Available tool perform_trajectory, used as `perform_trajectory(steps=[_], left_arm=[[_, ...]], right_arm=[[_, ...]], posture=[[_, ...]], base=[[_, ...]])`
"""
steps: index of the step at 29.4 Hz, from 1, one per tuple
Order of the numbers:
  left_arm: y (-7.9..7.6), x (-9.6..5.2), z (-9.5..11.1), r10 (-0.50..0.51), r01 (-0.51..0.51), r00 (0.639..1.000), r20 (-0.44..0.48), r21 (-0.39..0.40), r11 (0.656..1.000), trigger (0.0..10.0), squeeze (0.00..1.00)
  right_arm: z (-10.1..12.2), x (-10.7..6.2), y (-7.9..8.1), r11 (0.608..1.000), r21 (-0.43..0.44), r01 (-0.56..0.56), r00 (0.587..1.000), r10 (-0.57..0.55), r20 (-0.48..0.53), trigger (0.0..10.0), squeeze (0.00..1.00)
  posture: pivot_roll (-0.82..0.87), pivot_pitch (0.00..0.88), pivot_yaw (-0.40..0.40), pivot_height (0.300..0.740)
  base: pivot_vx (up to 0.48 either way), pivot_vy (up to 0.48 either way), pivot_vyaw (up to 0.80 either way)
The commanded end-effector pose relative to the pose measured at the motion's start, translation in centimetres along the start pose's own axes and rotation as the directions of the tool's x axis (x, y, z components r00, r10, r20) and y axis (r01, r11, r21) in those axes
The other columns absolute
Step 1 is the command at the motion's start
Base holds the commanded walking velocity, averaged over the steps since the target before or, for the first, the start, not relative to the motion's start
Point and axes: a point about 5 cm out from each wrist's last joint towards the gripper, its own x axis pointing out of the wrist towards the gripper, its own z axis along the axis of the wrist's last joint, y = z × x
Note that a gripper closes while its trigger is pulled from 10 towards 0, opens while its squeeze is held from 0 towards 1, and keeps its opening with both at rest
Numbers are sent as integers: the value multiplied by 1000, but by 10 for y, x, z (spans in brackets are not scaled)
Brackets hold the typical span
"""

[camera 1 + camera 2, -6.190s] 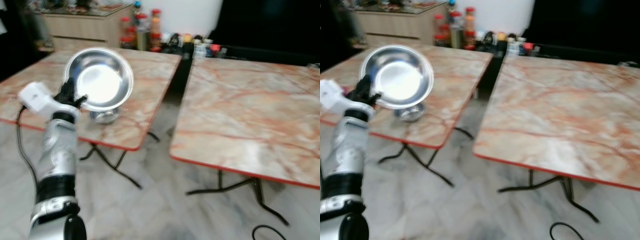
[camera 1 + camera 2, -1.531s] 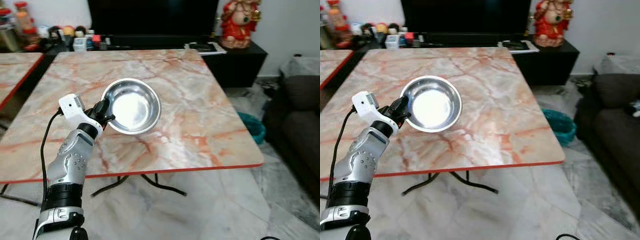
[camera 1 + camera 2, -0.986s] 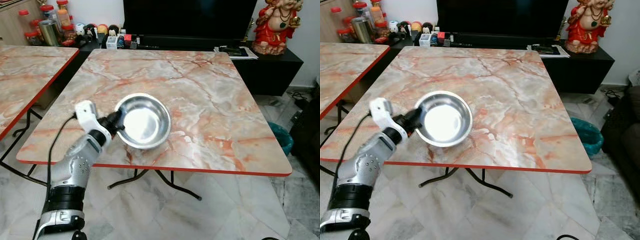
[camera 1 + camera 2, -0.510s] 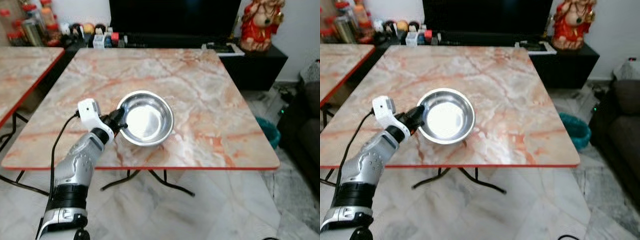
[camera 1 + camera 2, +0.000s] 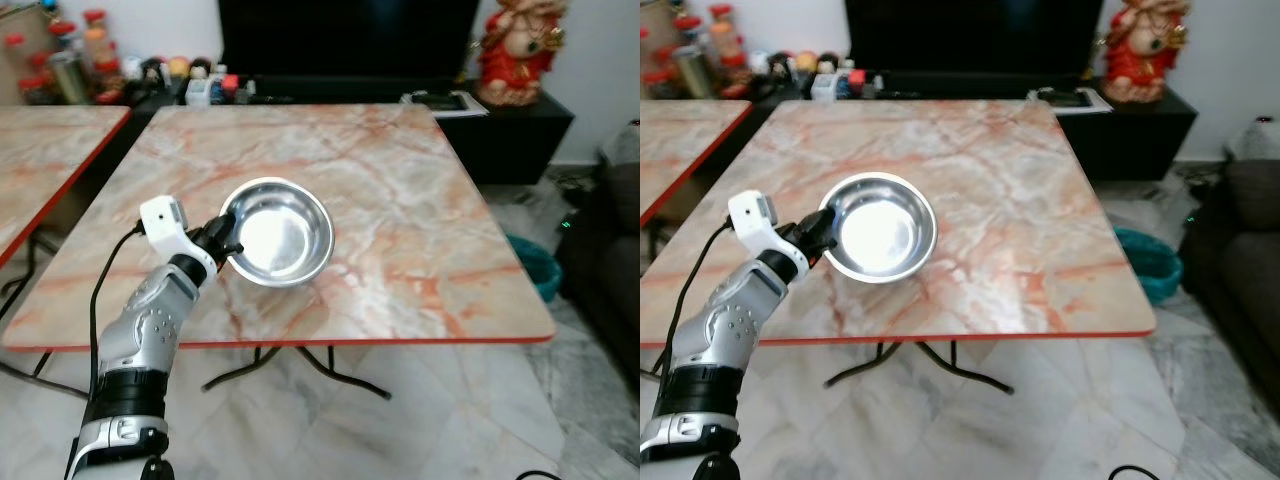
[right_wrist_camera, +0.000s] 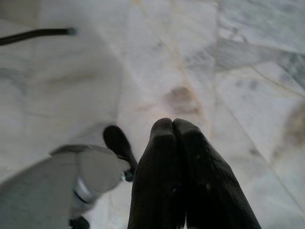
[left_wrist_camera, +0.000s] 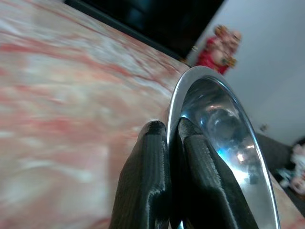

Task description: Setting the table

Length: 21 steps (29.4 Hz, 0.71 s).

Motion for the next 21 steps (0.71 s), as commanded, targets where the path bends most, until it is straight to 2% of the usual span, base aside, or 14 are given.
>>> perform_trajectory(steps=[1, 12, 18, 21], left_arm=[[-3, 2, 3, -9, 8, 1000, 11, 25, 1000, 10000, 0], [-3, 2, 5, -9, 8, 1000, 17, 34, 999, 10000, 0], [-6, 1, 5, -20, 20, 1000, 19, 29, 999, 10000, 0], [-5, -1, 3, -19, 19, 1000, 14, 2, 1000, 10000, 0]], right_arm=[[0, 0, -2, 1000, 3, 9, 1000, -9, 6, 10000, 0], [0, 0, -1, 1000, 0, 7, 1000, -7, 2, 10000, 0], [1, 0, -2, 1000, -4, 9, 1000, -9, 1, 10000, 0], [2, 0, -2, 1000, -6, 10, 1000, -10, 1, 10000, 0]], posture=[[-35, 93, -10, 740], [-36, 92, -9, 740], [-38, 93, -11, 740], [-39, 91, -10, 740]], base=[[270, 0, 0], [267, 0, 0], [0, 0, 0], [0, 0, 0]])
